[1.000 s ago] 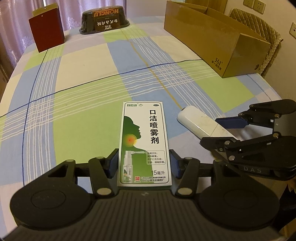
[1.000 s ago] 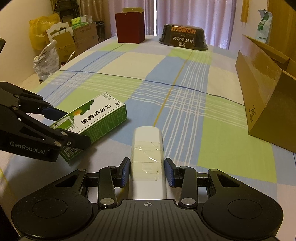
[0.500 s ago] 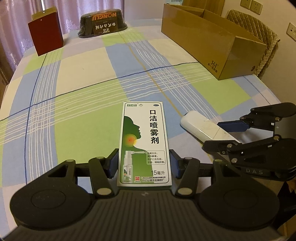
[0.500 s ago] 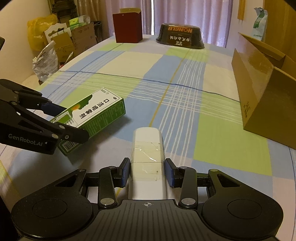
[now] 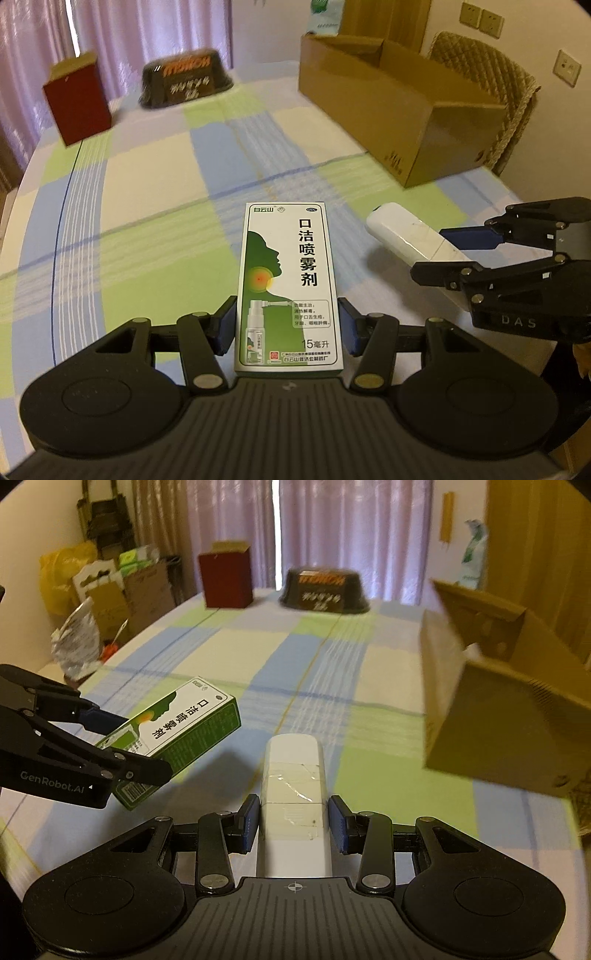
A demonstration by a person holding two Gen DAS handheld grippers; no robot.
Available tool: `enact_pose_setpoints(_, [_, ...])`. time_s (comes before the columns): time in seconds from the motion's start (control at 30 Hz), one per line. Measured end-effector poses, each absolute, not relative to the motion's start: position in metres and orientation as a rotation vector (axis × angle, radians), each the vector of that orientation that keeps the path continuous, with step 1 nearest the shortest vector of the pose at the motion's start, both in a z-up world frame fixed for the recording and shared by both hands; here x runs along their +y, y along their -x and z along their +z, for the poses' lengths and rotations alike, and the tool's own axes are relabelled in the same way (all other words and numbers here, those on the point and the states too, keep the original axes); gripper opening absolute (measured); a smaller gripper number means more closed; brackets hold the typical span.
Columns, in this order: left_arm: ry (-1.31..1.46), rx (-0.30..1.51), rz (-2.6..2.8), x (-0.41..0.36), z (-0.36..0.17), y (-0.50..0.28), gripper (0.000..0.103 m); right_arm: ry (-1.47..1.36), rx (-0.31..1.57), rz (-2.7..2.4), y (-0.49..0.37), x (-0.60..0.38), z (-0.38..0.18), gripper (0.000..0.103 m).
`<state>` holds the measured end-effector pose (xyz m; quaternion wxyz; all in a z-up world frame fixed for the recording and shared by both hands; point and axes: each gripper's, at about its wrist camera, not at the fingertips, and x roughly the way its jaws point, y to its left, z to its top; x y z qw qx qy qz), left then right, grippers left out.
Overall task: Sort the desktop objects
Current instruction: 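Carry the spray box and white remote with both grippers over the cardboard box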
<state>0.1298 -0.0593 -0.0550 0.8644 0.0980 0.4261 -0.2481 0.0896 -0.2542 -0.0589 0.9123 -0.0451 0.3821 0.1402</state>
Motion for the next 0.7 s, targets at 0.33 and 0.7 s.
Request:
enact_pose_setpoints(0.33, [-0.215,0.767,-0.62,-0.126,0.004,-0.154,0.05,0.085,0.66,0.187,-0.107,-0.307,0.007,0.039])
enact_pose_setpoints(0.7, [-0.236,0.69,-0.693,-0.201,0.042,-0.187,0.05,0.08,0.581,0.107,-0.135,-0.368,0.047,0.039])
